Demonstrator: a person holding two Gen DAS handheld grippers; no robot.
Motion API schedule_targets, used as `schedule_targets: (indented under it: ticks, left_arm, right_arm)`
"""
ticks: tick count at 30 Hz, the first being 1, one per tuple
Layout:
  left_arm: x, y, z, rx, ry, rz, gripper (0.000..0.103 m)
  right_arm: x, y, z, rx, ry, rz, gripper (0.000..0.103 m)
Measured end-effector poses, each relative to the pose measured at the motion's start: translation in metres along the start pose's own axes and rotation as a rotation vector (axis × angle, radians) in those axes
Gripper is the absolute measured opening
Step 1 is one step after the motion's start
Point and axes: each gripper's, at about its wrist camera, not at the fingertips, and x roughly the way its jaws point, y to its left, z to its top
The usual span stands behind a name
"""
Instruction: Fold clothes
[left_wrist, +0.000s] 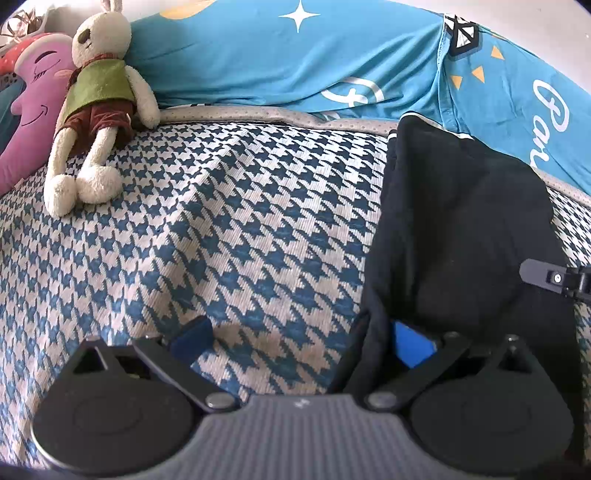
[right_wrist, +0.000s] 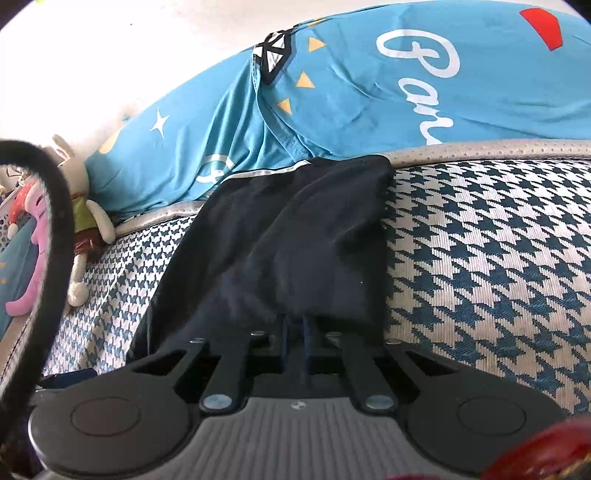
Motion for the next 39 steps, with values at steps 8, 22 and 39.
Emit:
schedule_targets:
  ticks: [8, 22, 39]
  left_arm:
    - [-0.001, -0.002, 0.0, -0.004, 0.004, 0.005, 0.103]
    - [-0.015, -0.01, 0.003, -0.001, -0.008, -0.01, 0.103]
    - [0.003, -0.026, 0.012, 0.034, -0.052, -0.042, 0.103]
  right_arm:
    - [-0.011, -0.001, 0.005, -0.014, -0.023, -0.041, 0.013]
    - [-0.019, -0.002, 0.014, -0.009, -0.033, -0.03, 0.026]
    - [-0.018, -0.02, 0.021, 0.026, -0.048, -0.063, 0.034]
